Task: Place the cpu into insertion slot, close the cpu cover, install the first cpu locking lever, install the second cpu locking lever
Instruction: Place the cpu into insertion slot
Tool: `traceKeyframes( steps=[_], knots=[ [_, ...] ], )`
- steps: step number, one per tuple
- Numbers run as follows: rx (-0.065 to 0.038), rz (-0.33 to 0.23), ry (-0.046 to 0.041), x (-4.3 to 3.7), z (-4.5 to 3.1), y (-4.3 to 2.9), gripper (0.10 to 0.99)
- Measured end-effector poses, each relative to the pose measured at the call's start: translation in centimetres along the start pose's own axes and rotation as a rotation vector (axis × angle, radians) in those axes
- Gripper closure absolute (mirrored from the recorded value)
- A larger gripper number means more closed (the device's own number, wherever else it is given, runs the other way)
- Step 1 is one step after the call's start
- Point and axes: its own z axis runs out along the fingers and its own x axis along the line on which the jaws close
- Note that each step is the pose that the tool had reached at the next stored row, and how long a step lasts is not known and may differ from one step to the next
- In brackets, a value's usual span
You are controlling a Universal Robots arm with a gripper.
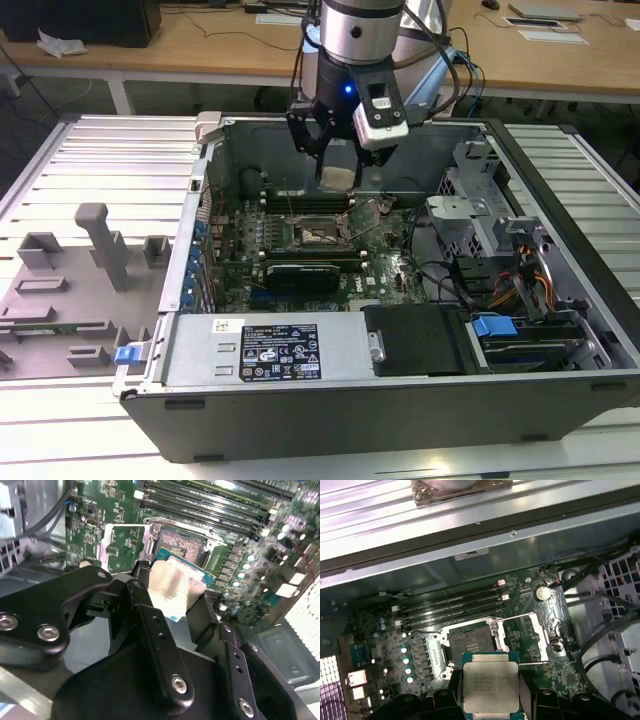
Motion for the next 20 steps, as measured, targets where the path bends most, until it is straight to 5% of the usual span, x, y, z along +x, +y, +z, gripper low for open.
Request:
traceKeyframes(
  steps=[20],
  knots=[
    [-0.012, 0.603, -0.0541, -0.02, 0.9, -0.08, 0.545]
  ],
)
